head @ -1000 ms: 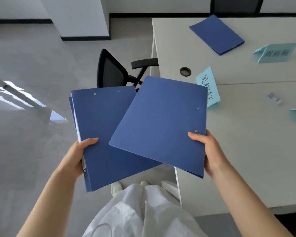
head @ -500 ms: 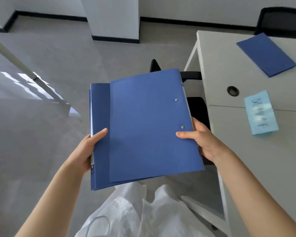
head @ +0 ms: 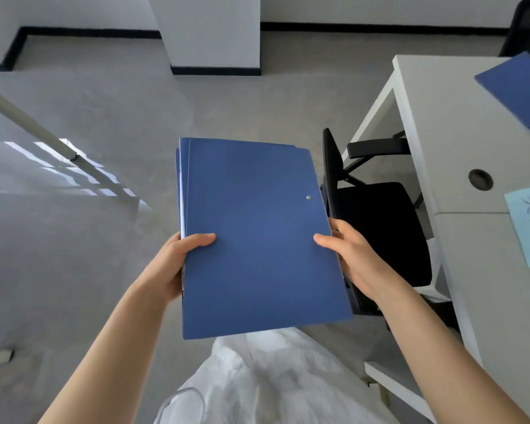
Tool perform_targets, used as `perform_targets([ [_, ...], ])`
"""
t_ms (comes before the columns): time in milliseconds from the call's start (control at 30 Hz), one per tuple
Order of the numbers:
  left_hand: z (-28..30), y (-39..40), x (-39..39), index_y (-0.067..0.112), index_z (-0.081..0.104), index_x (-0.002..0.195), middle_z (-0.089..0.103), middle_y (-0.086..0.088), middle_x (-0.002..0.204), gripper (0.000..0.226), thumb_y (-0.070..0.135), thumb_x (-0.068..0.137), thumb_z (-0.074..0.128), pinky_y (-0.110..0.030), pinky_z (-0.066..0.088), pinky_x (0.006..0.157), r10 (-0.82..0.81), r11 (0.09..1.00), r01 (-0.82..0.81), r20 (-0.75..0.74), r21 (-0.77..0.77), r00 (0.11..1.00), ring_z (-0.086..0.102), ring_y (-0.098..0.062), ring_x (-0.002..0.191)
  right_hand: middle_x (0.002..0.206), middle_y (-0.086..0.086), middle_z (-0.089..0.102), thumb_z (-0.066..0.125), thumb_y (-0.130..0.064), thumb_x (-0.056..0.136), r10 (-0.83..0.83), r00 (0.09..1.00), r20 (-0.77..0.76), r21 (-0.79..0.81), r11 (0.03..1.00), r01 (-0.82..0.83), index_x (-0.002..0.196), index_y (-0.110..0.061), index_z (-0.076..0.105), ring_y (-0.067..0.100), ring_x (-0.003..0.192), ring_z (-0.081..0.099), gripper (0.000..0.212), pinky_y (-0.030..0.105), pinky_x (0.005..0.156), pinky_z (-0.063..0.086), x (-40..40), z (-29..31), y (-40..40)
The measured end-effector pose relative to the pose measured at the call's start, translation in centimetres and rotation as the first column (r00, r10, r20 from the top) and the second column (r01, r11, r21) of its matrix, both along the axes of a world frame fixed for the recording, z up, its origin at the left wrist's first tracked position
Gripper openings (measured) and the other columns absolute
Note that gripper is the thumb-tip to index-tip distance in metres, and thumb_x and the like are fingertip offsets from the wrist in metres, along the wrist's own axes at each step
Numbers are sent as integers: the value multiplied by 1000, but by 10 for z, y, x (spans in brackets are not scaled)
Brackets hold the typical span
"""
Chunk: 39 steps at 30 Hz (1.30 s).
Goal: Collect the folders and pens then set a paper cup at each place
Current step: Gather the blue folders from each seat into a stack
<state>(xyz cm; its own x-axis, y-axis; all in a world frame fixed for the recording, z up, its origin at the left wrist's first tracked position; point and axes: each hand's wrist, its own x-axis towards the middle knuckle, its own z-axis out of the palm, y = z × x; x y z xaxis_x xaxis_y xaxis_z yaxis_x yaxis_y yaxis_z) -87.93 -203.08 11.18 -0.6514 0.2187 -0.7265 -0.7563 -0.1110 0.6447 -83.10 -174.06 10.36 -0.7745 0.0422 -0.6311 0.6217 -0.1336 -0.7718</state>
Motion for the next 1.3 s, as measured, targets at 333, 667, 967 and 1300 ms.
perform_targets([
  [333, 1, 27, -164, 7, 61, 122, 71, -16, 113, 73, 26, 54, 80, -38, 58, 66, -192, 981, 191, 22, 27, 981, 71, -32, 90, 118, 6, 71, 57, -22, 96, -207, 978, 37, -82, 974, 210, 123, -17, 61, 27, 103, 70, 28, 47, 89, 55, -133, -7, 15],
  [667, 3, 38, -319, 6, 62, 119, 73, -13, 108, 52, 23, 71, 73, -36, 58, 63, -177, 983, 178, 17, -47, 984, 73, -29, 85, 115, -2, 70, 58, -29, 95, -176, 982, -71, 118, 976, 184, 115, -24, 63, 24, 108, 66, 21, 46, 96, 52, -298, 2, 21],
  [967, -2, 34, -510, 19, 60, 124, 72, -10, 111, 48, 18, 77, 66, -39, 57, 64, -207, 978, 206, -65, -21, 976, 72, -29, 86, 108, 6, 66, 66, -32, 88, -296, 950, -98, 199, 930, 310, 114, -13, 56, 15, 84, 61, 33, 34, 81, 53, -465, -4, -4],
  [1300, 13, 91, -692, 10, 65, 116, 73, -11, 110, 39, 20, 79, 69, -40, 58, 75, -515, 856, 517, 68, -23, 855, 72, -29, 90, 108, 0, 67, 69, -29, 87, -517, 850, -99, 213, 824, 526, 117, -15, 53, 16, 87, 66, 37, 28, 73, 53, -580, 4, 22],
])
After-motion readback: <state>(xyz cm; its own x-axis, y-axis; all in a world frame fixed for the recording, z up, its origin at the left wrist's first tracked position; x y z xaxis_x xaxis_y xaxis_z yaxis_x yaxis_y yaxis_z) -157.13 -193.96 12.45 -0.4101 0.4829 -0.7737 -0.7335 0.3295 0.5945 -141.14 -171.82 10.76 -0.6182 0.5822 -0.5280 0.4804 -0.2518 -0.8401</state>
